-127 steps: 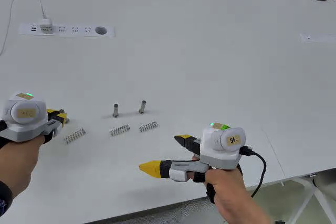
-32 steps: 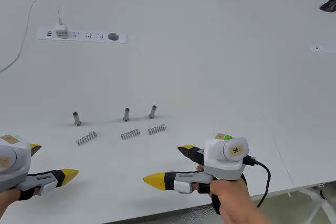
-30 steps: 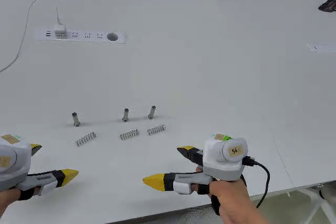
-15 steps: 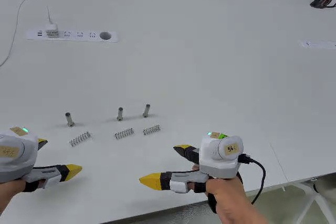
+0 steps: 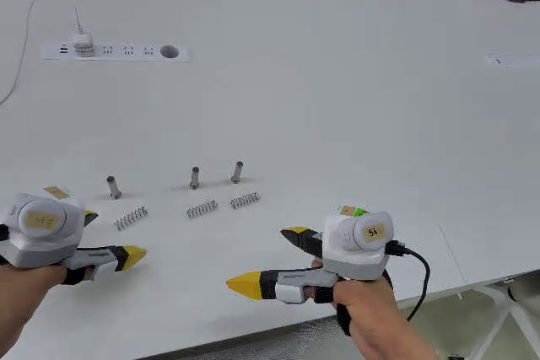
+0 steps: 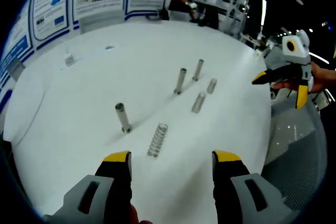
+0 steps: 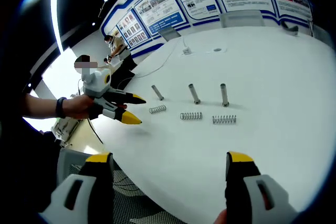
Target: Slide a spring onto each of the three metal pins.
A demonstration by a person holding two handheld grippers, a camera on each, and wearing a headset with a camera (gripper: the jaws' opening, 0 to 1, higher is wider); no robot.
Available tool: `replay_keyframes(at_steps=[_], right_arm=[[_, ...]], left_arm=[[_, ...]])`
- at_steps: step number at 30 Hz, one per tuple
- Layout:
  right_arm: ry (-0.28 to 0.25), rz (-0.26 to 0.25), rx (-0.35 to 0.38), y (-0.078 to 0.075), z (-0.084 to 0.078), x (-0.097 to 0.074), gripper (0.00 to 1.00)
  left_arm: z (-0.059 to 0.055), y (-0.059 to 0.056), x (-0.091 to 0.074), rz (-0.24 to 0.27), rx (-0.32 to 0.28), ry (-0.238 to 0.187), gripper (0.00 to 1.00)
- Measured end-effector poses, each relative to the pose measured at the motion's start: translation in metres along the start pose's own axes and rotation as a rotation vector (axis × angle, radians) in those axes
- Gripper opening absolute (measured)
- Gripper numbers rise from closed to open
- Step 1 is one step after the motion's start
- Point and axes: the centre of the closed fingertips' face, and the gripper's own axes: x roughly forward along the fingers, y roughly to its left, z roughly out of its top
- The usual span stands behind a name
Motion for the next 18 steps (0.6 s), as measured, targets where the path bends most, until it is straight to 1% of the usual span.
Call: replay_keyframes(at_steps=[7, 12, 14, 18], right_arm=[[-0.004, -0.003, 0.003, 0.000, 0.000, 0.000, 0.90], [-0.006, -0.009, 0.007, -0.002, 0.001, -0.002, 0.90], [-0.007, -0.010, 0.009, -0.003, 0.001, -0.003, 0.90], [-0.007, -0.011, 0.016, -0.003, 0.000, -0.003, 0.90]], left_arm=[[-0.001, 0.005, 0.010, 0.002, -0.002, 0.015, 0.57], [0.001, 0.008, 0.016, 0.004, 0.010, 0.015, 0.50], [0.000, 0.011, 0.019, 0.019, 0.010, 0.024, 0.46], [-0.001, 0.012, 0.025, 0.021, 0.014, 0.038, 0.40]])
